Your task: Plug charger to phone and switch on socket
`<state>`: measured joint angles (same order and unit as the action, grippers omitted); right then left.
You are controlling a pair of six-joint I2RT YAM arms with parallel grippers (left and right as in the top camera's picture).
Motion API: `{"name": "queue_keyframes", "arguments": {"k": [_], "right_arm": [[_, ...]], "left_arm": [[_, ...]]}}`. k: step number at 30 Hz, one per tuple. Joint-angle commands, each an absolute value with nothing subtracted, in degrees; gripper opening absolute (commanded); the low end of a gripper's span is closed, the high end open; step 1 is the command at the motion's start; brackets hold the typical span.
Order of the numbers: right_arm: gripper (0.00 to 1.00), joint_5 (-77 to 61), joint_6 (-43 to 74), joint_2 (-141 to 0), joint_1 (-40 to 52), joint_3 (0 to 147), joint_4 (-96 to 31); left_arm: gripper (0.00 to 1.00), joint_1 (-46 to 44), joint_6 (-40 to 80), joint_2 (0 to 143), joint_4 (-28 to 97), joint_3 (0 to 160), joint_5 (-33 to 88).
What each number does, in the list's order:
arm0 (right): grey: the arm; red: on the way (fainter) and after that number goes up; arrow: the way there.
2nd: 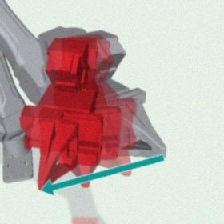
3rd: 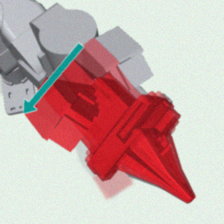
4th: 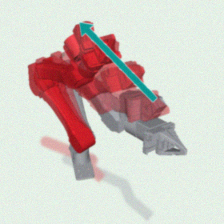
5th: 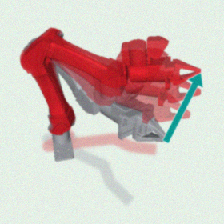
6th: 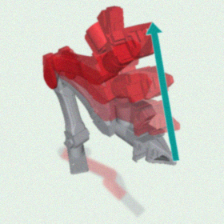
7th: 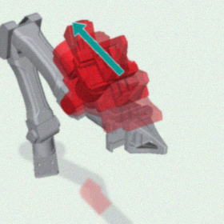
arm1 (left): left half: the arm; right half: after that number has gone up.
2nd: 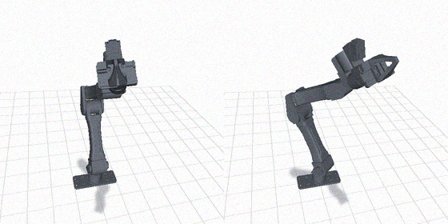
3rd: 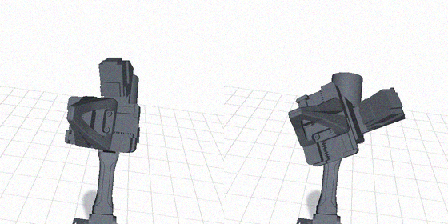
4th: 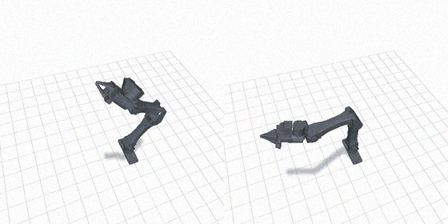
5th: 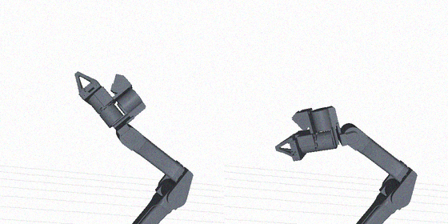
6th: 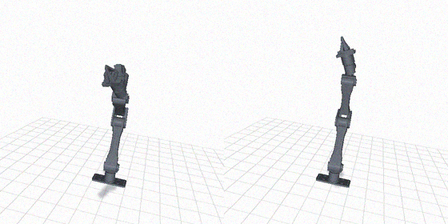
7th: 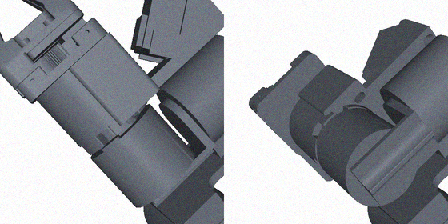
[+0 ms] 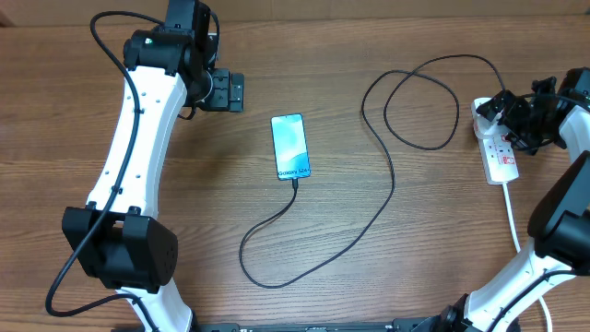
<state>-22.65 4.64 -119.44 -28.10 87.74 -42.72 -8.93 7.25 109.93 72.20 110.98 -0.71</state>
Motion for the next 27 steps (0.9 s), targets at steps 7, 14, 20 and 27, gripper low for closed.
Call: {"name": "queue_keyframes", "arguments": {"k": [7,14,20,27], "right_arm": [[1.00,-22.5,4.3,-119.9,-25.9,88.3,-41.7],[1.00,-22.3,4.5,-119.9,-25.9,88.3,-42.3],[1.00,-17.4,3.7,-119.9,-25.9,88.3,-40.7],[1.00,-18.1,3.3,-119.9,-26.0,88.4,-40.8]], "left_arm": [[1.00,-9.0,6.4,110.3,72.0,111.0,-1.1],[1.00,-9.0,6.4,110.3,72.0,111.0,-1.1],[1.00,-9.0,6.4,110.3,72.0,111.0,-1.0],[1.00,-9.0,6.4,110.3,72.0,111.0,-1.1]]}}
